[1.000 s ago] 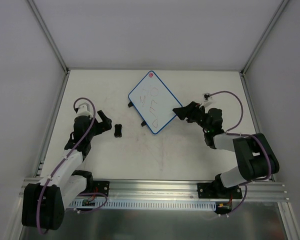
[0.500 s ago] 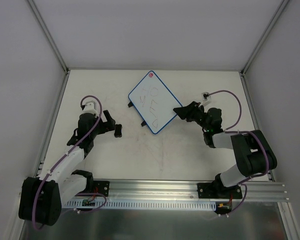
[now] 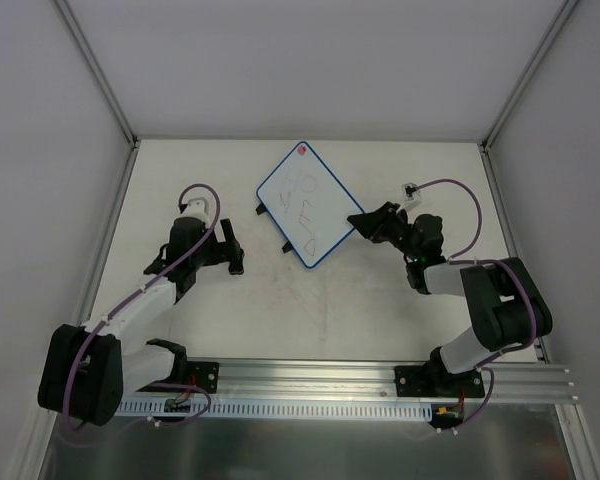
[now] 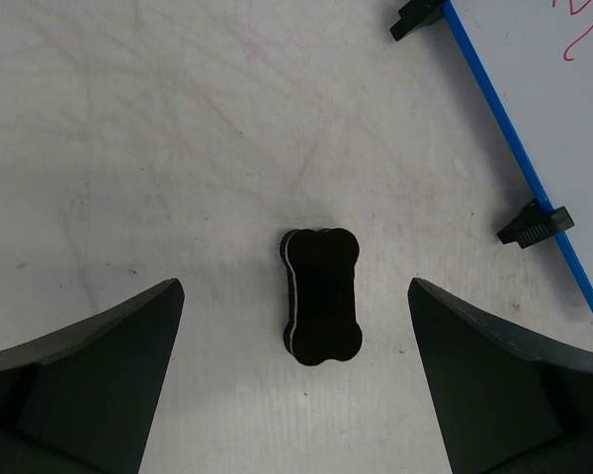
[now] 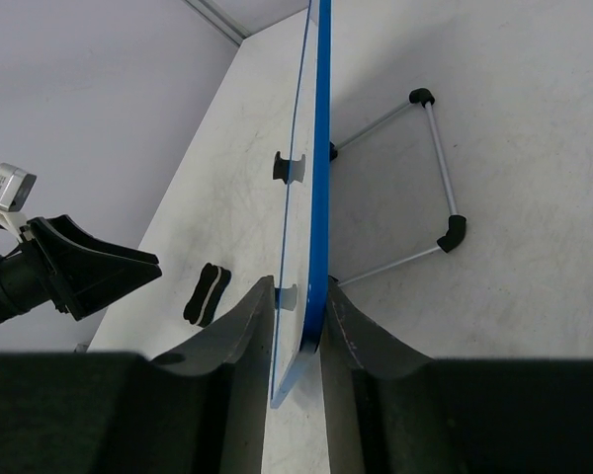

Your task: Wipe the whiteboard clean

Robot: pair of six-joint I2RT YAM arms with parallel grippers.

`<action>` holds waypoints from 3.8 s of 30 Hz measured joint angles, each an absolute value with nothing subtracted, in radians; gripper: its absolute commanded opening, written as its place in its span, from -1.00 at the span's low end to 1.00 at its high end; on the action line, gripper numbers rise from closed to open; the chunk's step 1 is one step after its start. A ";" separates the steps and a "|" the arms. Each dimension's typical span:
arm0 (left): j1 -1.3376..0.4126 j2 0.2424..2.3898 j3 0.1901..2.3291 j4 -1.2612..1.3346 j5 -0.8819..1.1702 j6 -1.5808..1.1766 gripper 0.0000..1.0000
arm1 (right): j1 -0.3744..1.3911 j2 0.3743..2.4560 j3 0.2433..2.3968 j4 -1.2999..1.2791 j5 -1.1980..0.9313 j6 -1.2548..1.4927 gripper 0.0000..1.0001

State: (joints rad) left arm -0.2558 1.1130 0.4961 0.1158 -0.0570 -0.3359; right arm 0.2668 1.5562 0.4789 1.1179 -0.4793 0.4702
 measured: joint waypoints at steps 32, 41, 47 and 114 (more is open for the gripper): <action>-0.319 1.287 0.633 0.017 -0.031 -0.296 0.80 | 0.267 1.583 0.496 1.122 -0.488 0.495 -1.00; -0.341 1.419 0.714 -0.069 -0.076 -0.292 0.46 | 0.267 1.584 0.496 1.122 -0.491 0.498 -1.00; -0.341 1.450 0.735 -0.111 -0.088 -0.293 0.40 | 0.267 1.588 0.501 1.122 -0.495 0.498 -1.00; -0.401 1.559 0.858 -0.233 -0.131 -0.282 -0.60 | 0.257 1.608 0.514 1.127 -0.511 0.520 -0.99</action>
State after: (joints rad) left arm -0.4007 1.5593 0.8577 -0.2333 -0.1314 -0.2817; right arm 0.2573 1.6077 0.5144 1.1275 -0.5106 0.5201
